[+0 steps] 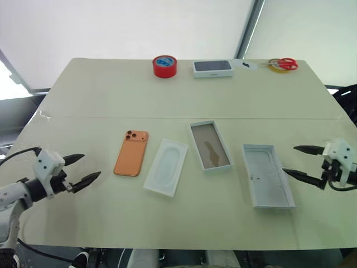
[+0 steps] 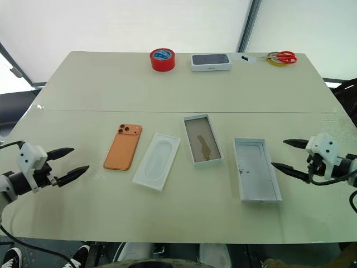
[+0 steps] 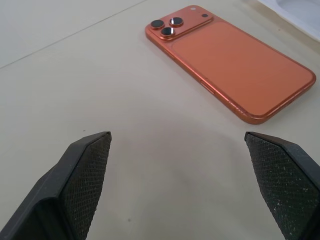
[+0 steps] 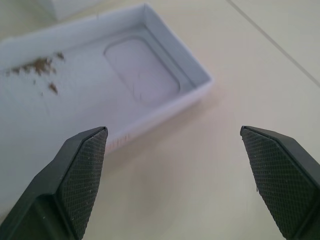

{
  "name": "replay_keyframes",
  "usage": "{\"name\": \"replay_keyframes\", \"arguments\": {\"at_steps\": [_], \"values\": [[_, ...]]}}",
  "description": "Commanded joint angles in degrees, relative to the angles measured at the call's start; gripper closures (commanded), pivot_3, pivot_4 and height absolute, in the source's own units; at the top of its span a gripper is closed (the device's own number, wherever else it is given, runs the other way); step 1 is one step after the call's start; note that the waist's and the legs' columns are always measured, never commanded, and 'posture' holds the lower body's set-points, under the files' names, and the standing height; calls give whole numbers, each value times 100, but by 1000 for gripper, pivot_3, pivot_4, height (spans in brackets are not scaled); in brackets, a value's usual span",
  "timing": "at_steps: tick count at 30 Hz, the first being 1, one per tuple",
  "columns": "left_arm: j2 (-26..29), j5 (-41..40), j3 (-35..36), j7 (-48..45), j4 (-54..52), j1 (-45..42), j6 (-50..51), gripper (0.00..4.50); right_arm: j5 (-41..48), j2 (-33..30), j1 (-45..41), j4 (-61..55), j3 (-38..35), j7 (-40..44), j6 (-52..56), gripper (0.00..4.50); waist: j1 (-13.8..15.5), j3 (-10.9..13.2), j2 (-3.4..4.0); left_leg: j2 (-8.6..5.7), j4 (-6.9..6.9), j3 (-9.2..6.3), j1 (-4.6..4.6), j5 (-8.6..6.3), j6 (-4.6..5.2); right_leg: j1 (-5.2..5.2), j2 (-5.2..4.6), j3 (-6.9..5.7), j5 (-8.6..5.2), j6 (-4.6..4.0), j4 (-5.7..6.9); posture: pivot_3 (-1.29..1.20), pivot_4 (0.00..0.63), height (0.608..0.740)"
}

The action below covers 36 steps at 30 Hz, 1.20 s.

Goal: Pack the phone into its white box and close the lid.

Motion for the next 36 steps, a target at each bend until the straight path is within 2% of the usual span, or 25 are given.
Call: {"name": "replay_keyframes", "arguments": {"at_steps": [1, 13, 25, 31, 36], "values": [[84, -63, 207, -38, -20, -24, -184, 0, 19, -169, -108, 133, -190, 34, -200, 60, -12, 0, 1, 0, 0, 0, 0, 0, 0, 0, 0, 0, 0, 0, 0, 0, 150, 730], [151, 52, 62, -90, -95, -73, -227, 0, -2, -34, -227, -126, -65, -163, -51, 60, -12, 0, 6, 0, -4, 1, 0, 0, -1, -3, -1, 2, 0, 0, 0, 0, 150, 730], [58, -88, -120, 201, -655, -245, 488, 0, 94, 41, -187, -979, -50, -372, 451, 60, -10, 1, 7, 0, -4, 1, -1, 0, -1, -4, -1, 2, 1, 1, 1, 0, 150, 730], [-66, -351, -182, 499, -1280, -356, 1146, 0, 149, 96, -254, -1459, 37, -423, 748, 60, 0, 1, 7, 0, -4, 1, -1, 0, -2, -1, -1, 1, 1, 1, 1, 0, 150, 730], [27, -1366, -386, 421, -2171, -268, 2664, 0, 375, 402, -276, -2473, 369, -460, 1179, 60, -3, 1, 6, 0, -4, 1, -1, 3, -4, -1, -1, 1, 1, 2, 2, 0, 150, 730]]}}
